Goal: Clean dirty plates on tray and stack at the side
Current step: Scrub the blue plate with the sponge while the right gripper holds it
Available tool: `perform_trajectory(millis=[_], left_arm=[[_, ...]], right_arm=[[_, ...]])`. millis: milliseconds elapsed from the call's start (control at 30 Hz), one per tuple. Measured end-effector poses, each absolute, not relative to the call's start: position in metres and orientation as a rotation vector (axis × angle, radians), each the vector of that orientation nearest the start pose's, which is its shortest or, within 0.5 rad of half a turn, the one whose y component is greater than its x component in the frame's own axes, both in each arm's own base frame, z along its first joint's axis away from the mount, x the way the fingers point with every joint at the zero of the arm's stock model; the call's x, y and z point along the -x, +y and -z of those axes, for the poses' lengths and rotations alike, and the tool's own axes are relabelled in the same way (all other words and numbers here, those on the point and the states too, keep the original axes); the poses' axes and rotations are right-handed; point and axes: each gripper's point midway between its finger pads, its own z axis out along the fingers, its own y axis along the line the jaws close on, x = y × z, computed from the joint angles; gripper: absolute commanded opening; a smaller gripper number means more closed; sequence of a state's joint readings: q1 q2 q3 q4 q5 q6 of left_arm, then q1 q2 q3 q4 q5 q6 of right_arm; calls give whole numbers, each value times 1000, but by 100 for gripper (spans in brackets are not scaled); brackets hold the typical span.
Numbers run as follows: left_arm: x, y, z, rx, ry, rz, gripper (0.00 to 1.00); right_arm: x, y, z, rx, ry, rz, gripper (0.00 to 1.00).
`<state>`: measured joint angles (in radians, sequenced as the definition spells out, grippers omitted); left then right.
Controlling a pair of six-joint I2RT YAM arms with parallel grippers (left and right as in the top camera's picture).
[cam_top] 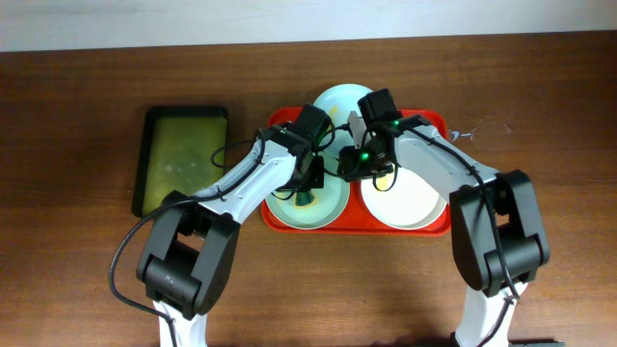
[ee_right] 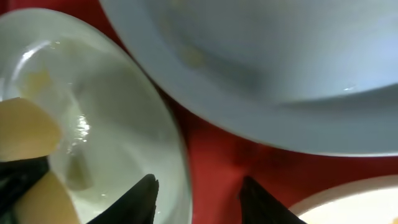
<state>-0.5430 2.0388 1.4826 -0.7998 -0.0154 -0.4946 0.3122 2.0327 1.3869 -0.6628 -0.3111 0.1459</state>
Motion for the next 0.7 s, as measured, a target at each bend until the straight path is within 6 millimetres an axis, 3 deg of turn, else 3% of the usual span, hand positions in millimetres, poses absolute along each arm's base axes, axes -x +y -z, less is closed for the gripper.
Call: perform_trajectory(millis=[233, 367, 500, 667, 700], left_arm=[[-371, -221, -31, -69, 2943, 138, 0], [-371, -219, -30, -64, 2944, 136, 3], [-375, -214, -31, -20, 2960, 189, 22], [-376, -233, -33, -62, 2931, 262, 25], [-377, -235, -34, -66, 2923, 268, 33]], right_arm=[[-392, 182, -14, 320, 2910, -526, 10], [-389, 182, -13, 316, 2923, -525, 9], [-389, 182, -13, 317, 2922, -525, 9], [-389, 182, -13, 317, 2923, -525, 9], [-389, 182, -13, 316, 2923, -524, 9]])
